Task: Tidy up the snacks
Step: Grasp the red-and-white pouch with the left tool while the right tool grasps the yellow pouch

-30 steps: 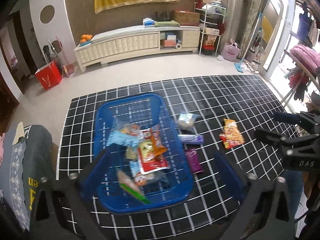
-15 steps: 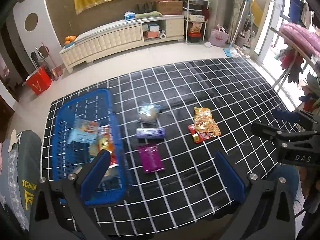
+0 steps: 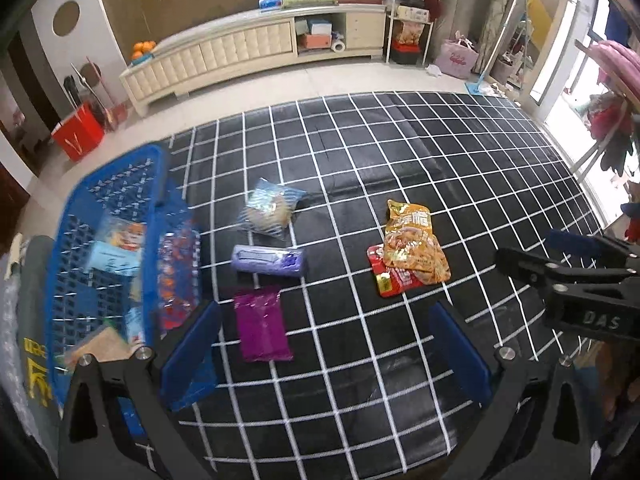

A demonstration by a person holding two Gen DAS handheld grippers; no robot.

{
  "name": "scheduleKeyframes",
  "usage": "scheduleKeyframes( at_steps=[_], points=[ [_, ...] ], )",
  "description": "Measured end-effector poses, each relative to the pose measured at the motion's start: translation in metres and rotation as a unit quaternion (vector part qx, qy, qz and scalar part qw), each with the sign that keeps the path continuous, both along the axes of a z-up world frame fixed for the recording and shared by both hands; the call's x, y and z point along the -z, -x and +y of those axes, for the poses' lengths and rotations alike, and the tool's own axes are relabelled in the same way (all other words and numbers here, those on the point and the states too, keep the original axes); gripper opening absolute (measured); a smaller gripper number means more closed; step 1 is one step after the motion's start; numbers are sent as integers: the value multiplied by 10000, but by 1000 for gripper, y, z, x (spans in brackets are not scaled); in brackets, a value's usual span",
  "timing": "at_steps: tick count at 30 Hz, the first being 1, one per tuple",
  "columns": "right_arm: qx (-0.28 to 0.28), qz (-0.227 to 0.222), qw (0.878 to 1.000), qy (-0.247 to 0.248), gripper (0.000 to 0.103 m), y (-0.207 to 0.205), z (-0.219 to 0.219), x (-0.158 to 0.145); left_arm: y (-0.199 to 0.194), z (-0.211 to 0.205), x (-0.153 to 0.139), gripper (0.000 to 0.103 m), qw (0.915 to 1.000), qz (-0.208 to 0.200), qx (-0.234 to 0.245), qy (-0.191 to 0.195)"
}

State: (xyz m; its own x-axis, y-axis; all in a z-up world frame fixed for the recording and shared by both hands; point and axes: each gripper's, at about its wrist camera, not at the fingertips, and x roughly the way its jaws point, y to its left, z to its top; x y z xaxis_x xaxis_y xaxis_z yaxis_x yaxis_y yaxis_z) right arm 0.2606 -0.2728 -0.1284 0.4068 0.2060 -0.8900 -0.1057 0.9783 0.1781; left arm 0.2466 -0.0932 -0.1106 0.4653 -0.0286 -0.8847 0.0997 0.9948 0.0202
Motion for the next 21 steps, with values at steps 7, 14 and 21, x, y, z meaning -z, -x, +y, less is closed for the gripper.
scheduleKeyframes(
  at_steps=[7, 14, 21],
  points=[
    [114, 418, 9990, -120, 88, -41, 4, 32, -34, 11, 34, 103, 9994, 255, -206, -144],
    [245, 894, 9956, -163, 88, -79, 21, 64, -55, 9, 57, 103, 9990, 374, -64, -246],
    [242, 1152, 9930, 58, 88, -103, 36, 89, -66, 11, 81, 103, 9976, 655, -29, -239]
  ],
)
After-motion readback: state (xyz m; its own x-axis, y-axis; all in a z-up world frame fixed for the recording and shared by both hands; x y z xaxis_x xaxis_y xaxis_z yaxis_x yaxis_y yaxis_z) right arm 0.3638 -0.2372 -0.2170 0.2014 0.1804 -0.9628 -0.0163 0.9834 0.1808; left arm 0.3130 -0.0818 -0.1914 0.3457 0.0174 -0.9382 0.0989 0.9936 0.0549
